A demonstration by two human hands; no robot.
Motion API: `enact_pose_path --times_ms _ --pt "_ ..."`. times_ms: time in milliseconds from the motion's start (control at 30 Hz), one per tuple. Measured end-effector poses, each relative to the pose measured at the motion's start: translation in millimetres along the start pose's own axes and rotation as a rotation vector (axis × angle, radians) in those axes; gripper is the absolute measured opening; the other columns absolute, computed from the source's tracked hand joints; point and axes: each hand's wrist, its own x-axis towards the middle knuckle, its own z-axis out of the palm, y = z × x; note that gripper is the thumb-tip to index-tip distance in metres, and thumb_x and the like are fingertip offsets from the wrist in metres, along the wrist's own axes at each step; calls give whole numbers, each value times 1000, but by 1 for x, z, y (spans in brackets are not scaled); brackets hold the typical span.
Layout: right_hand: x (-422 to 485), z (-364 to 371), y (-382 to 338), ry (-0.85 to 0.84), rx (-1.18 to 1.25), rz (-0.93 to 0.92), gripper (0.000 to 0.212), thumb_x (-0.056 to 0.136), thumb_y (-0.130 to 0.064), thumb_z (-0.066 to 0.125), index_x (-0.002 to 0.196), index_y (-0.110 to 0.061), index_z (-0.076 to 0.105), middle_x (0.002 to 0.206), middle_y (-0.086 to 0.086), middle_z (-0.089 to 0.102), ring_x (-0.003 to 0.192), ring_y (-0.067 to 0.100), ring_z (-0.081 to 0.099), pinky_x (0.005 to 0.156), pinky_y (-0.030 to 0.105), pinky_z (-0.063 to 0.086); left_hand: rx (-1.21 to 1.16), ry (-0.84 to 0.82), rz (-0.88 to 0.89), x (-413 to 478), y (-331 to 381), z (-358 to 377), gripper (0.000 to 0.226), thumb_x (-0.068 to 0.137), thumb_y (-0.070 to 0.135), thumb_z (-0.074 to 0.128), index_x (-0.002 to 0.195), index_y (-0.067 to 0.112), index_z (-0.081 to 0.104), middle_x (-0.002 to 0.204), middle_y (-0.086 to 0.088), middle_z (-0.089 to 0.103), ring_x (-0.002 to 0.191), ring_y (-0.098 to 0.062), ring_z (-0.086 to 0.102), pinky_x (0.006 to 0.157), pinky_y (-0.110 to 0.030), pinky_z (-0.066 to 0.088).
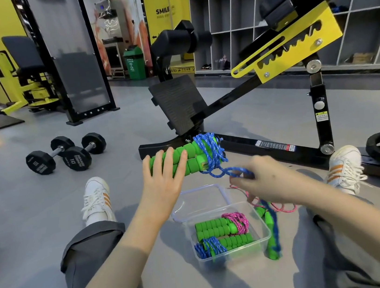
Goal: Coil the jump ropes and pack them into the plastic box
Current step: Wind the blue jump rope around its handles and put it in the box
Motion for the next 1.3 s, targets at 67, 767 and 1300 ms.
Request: enact_pose_path --times_ms 67,767,1300 --pt "2 -21 -5 -3 25 -33 18 91 -18 50 82 -6 60 58 4 51 52 13 67 50 24 43 -13 12 39 0 -1 -4 53 92 -10 13 130 3 48 118 -27 59 102 -42 57 87 -55 47" --pt "48 -76 10 -168 405 -279 13 77 -21 69 89 -18 73 80 1 64 61 3 55 56 21 45 -197 285 231 17 7 -24 32 100 0 40 129 8 48 124 -20 46 113 -35 50 95 -54 43" --pt "54 -50 42 -166 996 -326 42 58 -58 78 66 -20 62 66 3 52 59 16 49 56 24 42 -352 326 107 31 27 -35 35 100 -2 37 132 9 44 129 -20 41 117 -35 47 100 -55 40"
